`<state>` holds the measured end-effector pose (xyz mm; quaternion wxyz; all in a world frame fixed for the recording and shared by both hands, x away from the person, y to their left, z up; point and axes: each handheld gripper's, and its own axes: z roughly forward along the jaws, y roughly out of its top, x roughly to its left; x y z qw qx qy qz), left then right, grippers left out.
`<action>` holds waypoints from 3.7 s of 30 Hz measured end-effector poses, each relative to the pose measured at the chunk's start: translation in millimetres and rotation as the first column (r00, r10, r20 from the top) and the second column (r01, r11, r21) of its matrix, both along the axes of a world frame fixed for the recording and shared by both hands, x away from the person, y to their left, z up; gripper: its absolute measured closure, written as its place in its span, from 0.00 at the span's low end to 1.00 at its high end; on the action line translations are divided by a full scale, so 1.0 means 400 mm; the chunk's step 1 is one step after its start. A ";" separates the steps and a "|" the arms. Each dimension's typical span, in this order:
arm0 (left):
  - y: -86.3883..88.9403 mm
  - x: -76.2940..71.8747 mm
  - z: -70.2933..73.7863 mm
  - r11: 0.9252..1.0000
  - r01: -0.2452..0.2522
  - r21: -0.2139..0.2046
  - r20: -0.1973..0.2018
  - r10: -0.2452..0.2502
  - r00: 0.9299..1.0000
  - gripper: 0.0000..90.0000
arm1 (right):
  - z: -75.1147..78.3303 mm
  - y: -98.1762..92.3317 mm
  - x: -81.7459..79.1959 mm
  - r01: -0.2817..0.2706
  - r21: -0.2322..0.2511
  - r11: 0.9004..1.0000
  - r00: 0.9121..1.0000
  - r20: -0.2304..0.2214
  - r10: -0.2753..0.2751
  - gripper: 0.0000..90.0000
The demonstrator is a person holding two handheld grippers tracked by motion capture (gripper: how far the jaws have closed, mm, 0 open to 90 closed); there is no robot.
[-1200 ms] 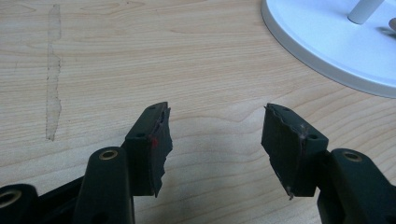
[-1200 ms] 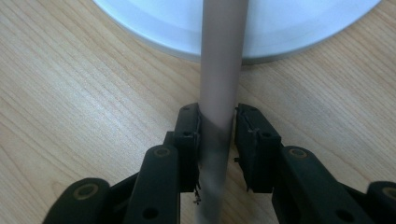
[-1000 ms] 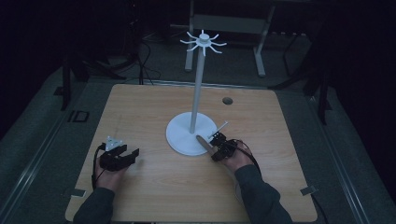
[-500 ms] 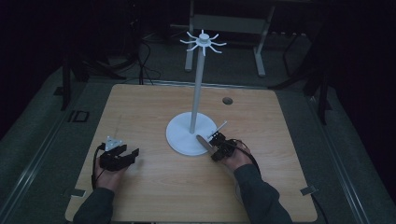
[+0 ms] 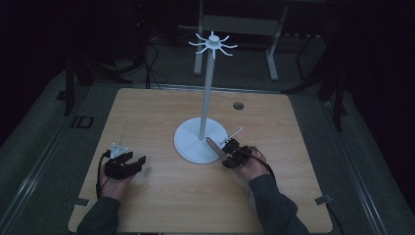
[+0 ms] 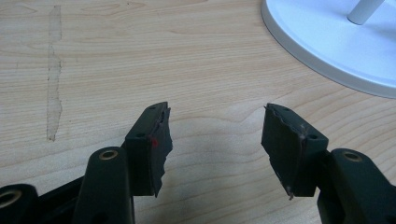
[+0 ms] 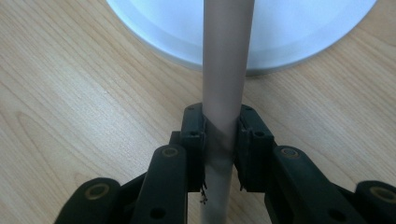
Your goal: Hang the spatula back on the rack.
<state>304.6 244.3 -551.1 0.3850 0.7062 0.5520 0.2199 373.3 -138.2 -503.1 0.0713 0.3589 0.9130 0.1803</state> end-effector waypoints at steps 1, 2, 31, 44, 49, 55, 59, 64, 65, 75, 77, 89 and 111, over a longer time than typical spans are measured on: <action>0.000 0.000 0.000 1.000 -0.001 0.000 0.000 0.001 1.000 0.47 | 0.004 -0.001 -0.003 0.001 0.003 1.000 1.000 0.009 -0.001 0.83; 0.000 0.000 0.000 1.000 -0.001 0.000 0.000 0.001 1.000 0.47 | 0.010 -0.003 -0.008 0.001 0.009 1.000 1.000 0.019 -0.001 0.84; -0.001 0.001 -0.001 1.000 0.000 0.000 0.000 0.000 1.000 0.47 | 0.137 -0.048 -0.049 0.014 0.138 0.990 0.978 0.205 -0.043 0.84; 0.000 0.001 0.000 1.000 -0.001 0.000 0.002 0.001 1.000 0.47 | 0.177 -0.063 -0.060 0.010 0.186 0.982 0.963 0.263 -0.060 0.84; 0.001 0.000 0.000 1.000 -0.003 -0.002 0.004 0.003 1.000 0.47 | 0.193 -0.068 -0.065 0.002 0.213 0.977 0.952 0.297 -0.067 0.84; 0.001 0.000 0.001 1.000 -0.004 -0.003 0.004 0.004 1.000 0.47 | 0.212 -0.071 -0.069 -0.010 0.234 0.972 0.943 0.326 -0.068 0.84; 0.001 0.000 0.001 1.000 -0.005 -0.004 0.004 0.005 1.000 0.47 | 0.224 -0.074 -0.070 -0.008 0.257 0.966 0.933 0.349 -0.086 0.84; 0.001 -0.001 0.001 1.000 -0.004 -0.004 0.004 0.004 1.000 0.47 | 0.240 -0.080 -0.072 -0.005 0.292 0.956 0.919 0.379 -0.111 0.84; 0.002 -0.001 0.001 1.000 -0.003 -0.004 0.004 0.003 1.000 0.47 | 0.243 -0.082 -0.072 -0.004 0.301 0.954 0.916 0.385 -0.117 0.84; 0.002 -0.001 0.002 1.000 -0.002 -0.002 0.000 0.002 1.000 0.47 | 0.273 -0.094 -0.075 -0.024 0.380 0.925 0.887 0.434 -0.156 0.84; 0.002 -0.001 0.002 1.000 -0.002 -0.002 0.001 0.002 1.000 0.47 | 0.277 -0.095 -0.075 -0.025 0.386 0.922 0.885 0.438 -0.159 0.84; 0.003 -0.001 0.002 1.000 -0.007 -0.008 0.004 0.007 1.000 0.47 | 0.301 -0.090 -0.072 -0.033 0.450 0.892 0.851 0.481 -0.211 0.84; 0.003 0.000 0.001 1.000 -0.005 -0.007 0.004 0.005 1.000 0.47 | 0.374 -0.066 -0.064 -0.080 0.454 0.888 0.815 0.542 -0.204 0.84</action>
